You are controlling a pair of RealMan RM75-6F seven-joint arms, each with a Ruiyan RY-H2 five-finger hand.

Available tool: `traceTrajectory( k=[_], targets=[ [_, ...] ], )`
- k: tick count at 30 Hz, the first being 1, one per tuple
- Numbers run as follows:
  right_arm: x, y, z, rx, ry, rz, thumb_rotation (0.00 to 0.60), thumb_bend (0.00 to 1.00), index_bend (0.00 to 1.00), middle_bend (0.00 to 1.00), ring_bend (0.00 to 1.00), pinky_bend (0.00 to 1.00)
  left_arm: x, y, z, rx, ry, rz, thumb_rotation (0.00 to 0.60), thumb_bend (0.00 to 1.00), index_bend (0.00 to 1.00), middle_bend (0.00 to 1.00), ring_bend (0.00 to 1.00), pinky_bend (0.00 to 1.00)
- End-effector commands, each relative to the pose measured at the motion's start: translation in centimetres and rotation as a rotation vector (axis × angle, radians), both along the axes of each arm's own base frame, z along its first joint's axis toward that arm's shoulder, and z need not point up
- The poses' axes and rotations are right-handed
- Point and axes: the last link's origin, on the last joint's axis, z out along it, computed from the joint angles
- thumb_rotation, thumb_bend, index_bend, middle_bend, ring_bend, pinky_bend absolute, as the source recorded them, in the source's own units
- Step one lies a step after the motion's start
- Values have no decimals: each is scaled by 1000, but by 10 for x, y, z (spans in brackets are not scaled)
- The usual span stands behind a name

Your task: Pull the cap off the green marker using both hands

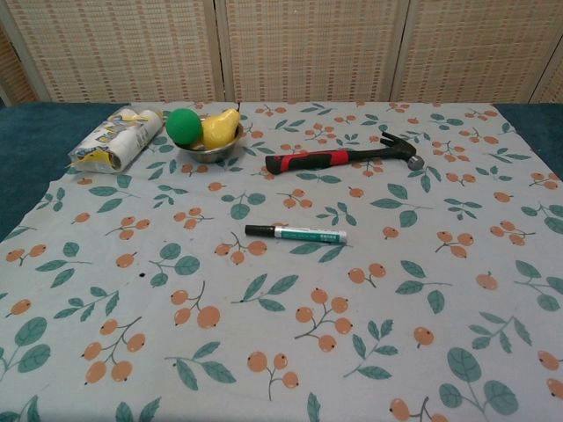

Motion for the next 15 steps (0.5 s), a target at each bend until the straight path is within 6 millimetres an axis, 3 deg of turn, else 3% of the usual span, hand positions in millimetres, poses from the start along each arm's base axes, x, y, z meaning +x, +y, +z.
traceTrajectory(
  k=[1, 7, 13, 15],
  targets=[
    [-1, -1, -2, 6, 0, 4, 600, 170, 0, 0, 0, 0, 0, 1, -2, -1, 0, -1, 600, 413, 0, 0, 0, 60],
    [5, -10, -19, 31, -50, 3, 600, 170, 0, 0, 0, 0, -3, 4, -2, -6, 4, 22, 600, 413, 0, 0, 0, 60],
    [42, -66, -60, 75, -35, 51, 600, 175, 0, 2, 0, 0, -4, 8, -4, -21, -1, 33, 600, 413, 0, 0, 0, 59],
    [64, -88, -80, 98, -14, 87, 600, 179, 1, 31, 0, 0, -3, 8, -4, -29, -4, 35, 600, 413, 0, 0, 0, 59]
  ],
)
